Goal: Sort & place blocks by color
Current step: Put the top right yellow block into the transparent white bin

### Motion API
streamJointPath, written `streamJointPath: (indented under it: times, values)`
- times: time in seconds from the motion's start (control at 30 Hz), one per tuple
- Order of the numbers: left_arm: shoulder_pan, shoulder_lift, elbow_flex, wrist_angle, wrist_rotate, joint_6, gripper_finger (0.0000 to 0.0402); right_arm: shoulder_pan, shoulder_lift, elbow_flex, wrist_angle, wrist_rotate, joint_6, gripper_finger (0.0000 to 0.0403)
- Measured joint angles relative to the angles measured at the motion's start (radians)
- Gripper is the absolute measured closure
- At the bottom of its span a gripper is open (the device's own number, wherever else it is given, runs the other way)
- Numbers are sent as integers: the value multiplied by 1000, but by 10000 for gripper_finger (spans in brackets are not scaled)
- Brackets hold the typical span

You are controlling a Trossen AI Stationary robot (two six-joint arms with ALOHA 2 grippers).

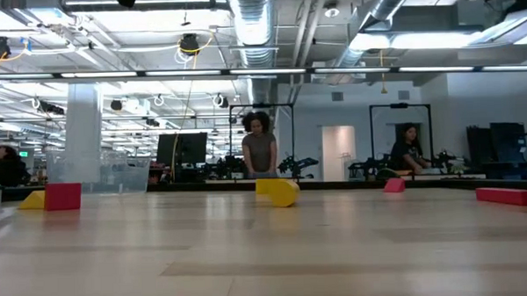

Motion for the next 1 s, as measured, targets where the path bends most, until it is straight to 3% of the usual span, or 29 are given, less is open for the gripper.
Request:
streamJointPath:
  times: [0.17,0.27,0.4,0.57,0.7,0.9,1.0]
  values:
    - [34,-37,0,-42,65,31,219,-113,0,0,-6,-2,-54,127]
    - [62,-70,0,-73,97,86,219,-191,0,0,-4,58,-75,127]
    - [93,-106,0,-116,114,166,219,-336,41,1,-4,87,-244,127]
    - [127,-119,0,-179,196,201,219,-543,108,1,60,10,-426,127]
    - [149,-119,0,-246,207,149,219,-685,176,83,-6,-75,-563,127]
    - [172,-118,0,-311,152,8,219,-850,308,241,-113,-106,-898,127]
    - [183,-117,0,-325,109,-72,219,-950,405,297,-116,-217,-1006,127]
